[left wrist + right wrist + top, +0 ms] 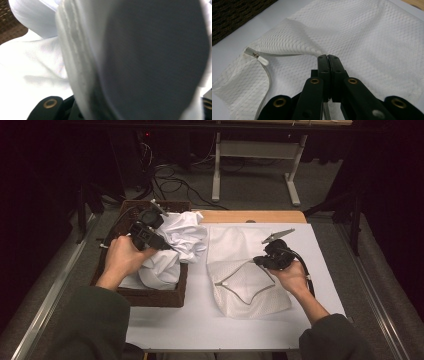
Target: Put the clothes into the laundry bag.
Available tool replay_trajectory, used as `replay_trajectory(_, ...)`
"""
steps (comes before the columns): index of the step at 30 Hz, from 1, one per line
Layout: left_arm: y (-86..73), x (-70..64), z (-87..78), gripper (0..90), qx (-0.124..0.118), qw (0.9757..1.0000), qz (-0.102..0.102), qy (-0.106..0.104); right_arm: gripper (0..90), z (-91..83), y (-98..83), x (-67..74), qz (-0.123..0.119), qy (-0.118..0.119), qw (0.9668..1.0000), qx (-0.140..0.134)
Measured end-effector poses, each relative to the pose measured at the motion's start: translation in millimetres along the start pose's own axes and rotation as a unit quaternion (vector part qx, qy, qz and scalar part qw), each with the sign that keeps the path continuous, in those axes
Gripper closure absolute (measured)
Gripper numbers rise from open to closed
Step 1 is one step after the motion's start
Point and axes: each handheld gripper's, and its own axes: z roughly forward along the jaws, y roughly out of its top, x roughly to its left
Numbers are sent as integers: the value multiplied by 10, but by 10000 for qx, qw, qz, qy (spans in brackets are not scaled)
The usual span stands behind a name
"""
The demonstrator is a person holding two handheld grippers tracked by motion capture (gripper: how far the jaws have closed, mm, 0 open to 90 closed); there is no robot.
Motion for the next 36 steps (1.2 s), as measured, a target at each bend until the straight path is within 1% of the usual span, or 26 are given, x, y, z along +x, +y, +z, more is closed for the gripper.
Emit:
replay_trajectory(1, 13, -18, 11, 736, 15, 10000, 46, -47, 900, 19, -2, -7, 23, -30, 10000, 18)
replay_trajectory(4, 51, -63, 14, 736, -40, 9999, 74, -123, 900, 38, 4, -18, 0, -55, 10000, 33)
replay_trajectory(6, 82, -100, 16, 736, -75, 9998, 91, -179, 900, 6, 24, -10, 8, -103, 9999, 30)
replay_trajectory(7, 106, -130, 19, 736, -71, 9996, 109, -249, 900, -17, 31, -11, -33, -131, 9999, -18)
replay_trajectory(8, 125, -161, 26, 736, -53, 9995, 151, -280, 900, -41, 35, -11, -22, -137, 9999, -49)
replay_trajectory(10, 152, -226, 42, 736, -18, 9994, 234, -268, 900, -56, 42, -23, -24, -176, 9998, -17)
replay_trajectory(11, 160, -261, 52, 736, -4, 9993, 272, -273, 900, -58, 43, -30, -28, -192, 9998, -19)
replay_trajectory(13, 158, -319, 86, 735, 5, 9986, 342, -392, 900, -53, 47, -38, 5, -204, 9998, -12)
replay_trajectory(16, 157, -380, 124, 736, -2, 9980, 387, -496, 900, -31, 46, -28, -4, -230, 9997, 13)
replay_trajectory(17, 157, -418, 129, 736, -15, 9980, 398, -498, 900, -39, 43, -21, 6, -218, 9998, 11)
replay_trajectory(18, 159, -463, 131, 736, -33, 9974, 460, -553, 900, -57, 38, -12, -30, -189, 9998, -30)
replay_trajectory(19, 166, -500, 144, 736, -29, 9966, 481, -668, 900, -84, 34, -5, -52, -163, 9998, -53)
replay_trajectory(20, 179, -543, 165, 735, -5, 9964, 502, -686, 900, -113, 36, -11, -71, -185, 9998, -83)
replay_trajectory(21, 188, -570, 176, 735, 31, 9964, 515, -678, 900, -154, 45, -19, 24, -175, 9998, -121)
replay_trajectory(23, 202, -643, 199, 735, 33, 9954, 626, -725, 900, -196, 56, -29, -30, -201, 9996, -193)
replay_trajectory(24, 204, -682, 209, 735, 39, 9947, 656, -786, 900, -201, 57, -29, -29, -227, 9995, -201)
replay_trajectory(26, 209, -749, 224, 736, -8, 9937, 707, -865, 900, -181, 42, -30, -24, -232, 9996, -138)
replay_trajectory(27, 211, -767, 227, 735, -13, 9935, 722, -878, 900, -157, 33, -27, 1, -260, 9996, -55)
replay_trajectory(28, 216, -793, 233, 735, -14, 9934, 730, -885, 900, -142, 28, -27, -9, -265, 9996, -20)
replay_trajectory(29, 225, -820, 241, 735, 19, 9929, 783, -900, 900, -126, 25, -29, -24, -279, 9996, 18)
replay_trajectory(30, 233, -837, 248, 735, 38, 9925, 819, -904, 900, -118, 28, -37, -7, -292, 9996, 29)
replay_trajectory(32, 246, -864, 261, 735, 31, 9922, 814, -948, 900, -120, 33, -58, 46, -290, 9996, -1)
replay_trajectory(36, 273, -959, 261, 735, 52, 9907, 941, -978, 900, -120, 32, -64, 64, -309, 9995, 4)
